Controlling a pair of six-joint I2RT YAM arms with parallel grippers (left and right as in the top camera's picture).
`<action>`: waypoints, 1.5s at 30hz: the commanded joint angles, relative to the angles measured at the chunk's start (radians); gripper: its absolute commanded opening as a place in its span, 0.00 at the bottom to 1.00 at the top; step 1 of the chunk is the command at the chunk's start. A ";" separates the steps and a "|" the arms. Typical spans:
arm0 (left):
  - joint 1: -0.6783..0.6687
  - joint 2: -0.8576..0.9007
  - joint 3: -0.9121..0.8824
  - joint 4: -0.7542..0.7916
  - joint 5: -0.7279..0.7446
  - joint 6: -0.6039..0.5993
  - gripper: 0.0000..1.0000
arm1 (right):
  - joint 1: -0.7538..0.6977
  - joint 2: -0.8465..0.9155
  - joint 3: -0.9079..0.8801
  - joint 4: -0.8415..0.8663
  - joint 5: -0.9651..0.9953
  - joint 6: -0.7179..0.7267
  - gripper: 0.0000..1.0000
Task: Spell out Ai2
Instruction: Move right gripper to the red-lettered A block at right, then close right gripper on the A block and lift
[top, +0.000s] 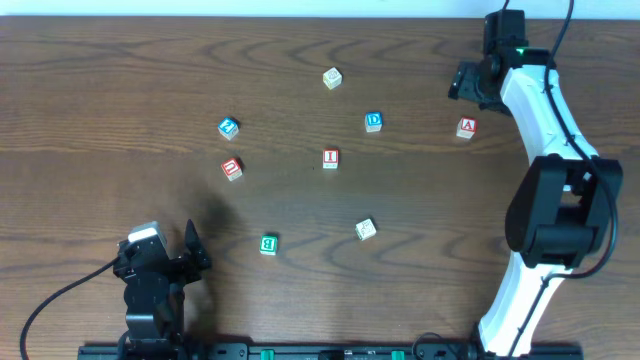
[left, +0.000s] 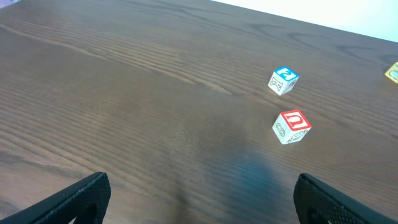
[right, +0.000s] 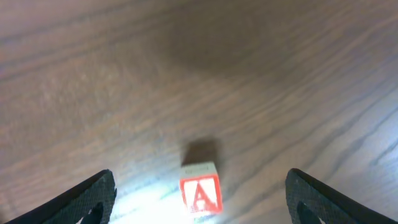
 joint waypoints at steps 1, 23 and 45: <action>0.002 -0.006 -0.019 -0.004 -0.017 0.017 0.95 | 0.002 0.029 -0.005 -0.029 -0.021 0.035 0.87; 0.002 -0.006 -0.019 -0.004 -0.017 0.017 0.95 | 0.003 0.165 -0.005 -0.074 -0.083 0.081 0.79; 0.002 -0.006 -0.019 -0.004 -0.018 0.017 0.95 | 0.001 0.165 -0.005 -0.066 -0.084 0.080 0.53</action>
